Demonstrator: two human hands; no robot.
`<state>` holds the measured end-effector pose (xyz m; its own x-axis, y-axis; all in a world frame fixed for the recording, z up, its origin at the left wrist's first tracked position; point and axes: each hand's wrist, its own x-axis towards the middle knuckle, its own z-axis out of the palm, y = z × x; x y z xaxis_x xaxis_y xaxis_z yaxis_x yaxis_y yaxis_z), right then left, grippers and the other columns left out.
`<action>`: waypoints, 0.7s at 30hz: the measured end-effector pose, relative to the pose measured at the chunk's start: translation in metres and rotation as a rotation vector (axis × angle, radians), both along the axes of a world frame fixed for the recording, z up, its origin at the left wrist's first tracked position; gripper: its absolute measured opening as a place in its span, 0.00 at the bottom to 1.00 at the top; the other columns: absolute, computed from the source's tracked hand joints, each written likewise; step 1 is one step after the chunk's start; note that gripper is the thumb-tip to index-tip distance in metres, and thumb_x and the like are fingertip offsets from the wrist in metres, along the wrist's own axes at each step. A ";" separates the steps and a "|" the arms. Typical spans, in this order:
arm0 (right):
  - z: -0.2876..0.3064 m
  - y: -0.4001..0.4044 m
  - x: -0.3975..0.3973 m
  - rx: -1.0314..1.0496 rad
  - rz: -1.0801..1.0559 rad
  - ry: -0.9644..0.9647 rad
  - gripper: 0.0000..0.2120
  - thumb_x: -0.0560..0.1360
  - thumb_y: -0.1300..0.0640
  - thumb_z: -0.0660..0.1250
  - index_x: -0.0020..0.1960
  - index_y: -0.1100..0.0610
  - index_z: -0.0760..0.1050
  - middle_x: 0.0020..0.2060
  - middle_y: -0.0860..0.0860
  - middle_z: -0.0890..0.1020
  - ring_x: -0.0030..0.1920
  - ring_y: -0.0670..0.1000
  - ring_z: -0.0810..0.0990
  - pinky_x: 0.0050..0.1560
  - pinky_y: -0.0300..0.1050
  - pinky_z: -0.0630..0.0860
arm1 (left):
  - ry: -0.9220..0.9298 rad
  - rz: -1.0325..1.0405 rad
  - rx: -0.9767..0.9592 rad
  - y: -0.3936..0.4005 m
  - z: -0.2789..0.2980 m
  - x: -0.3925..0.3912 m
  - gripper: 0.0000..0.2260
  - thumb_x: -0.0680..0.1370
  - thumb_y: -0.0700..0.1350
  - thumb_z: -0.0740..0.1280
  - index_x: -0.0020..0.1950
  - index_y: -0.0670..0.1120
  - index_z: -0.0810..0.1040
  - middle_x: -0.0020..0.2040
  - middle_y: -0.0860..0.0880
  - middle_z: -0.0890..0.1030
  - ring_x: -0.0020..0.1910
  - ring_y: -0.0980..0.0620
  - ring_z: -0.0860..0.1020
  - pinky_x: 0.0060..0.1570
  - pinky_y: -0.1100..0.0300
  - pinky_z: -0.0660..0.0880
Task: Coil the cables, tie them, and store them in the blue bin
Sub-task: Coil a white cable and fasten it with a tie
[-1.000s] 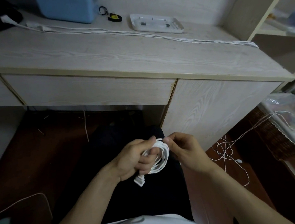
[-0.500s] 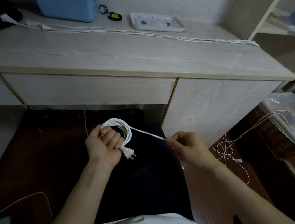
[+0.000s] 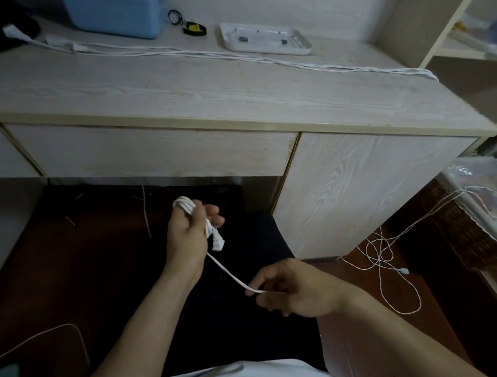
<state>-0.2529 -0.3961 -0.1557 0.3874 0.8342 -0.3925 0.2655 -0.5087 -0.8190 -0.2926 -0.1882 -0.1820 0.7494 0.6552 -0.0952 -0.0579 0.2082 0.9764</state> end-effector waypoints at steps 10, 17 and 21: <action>0.003 -0.009 0.021 0.399 -0.411 -0.055 0.05 0.78 0.63 0.69 0.51 0.63 0.82 0.35 0.55 0.82 0.29 0.46 0.76 0.30 0.37 0.73 | 0.283 -0.964 0.293 -0.011 0.021 -0.019 0.12 0.85 0.48 0.56 0.55 0.43 0.75 0.43 0.47 0.84 0.39 0.50 0.80 0.43 0.60 0.75; -0.002 -0.003 0.018 0.430 -0.472 -0.072 0.10 0.77 0.58 0.68 0.41 0.63 0.78 0.26 0.45 0.77 0.25 0.41 0.71 0.27 0.32 0.67 | 0.347 -1.146 0.212 -0.020 0.028 -0.019 0.15 0.84 0.54 0.57 0.43 0.47 0.68 0.31 0.49 0.65 0.29 0.54 0.63 0.30 0.64 0.65; -0.003 -0.001 0.019 0.430 -0.533 -0.038 0.14 0.77 0.54 0.68 0.40 0.66 0.77 0.25 0.47 0.74 0.24 0.43 0.69 0.27 0.34 0.66 | 0.324 -1.150 0.061 -0.019 0.022 -0.020 0.17 0.84 0.56 0.55 0.38 0.49 0.64 0.30 0.50 0.59 0.27 0.54 0.55 0.28 0.58 0.54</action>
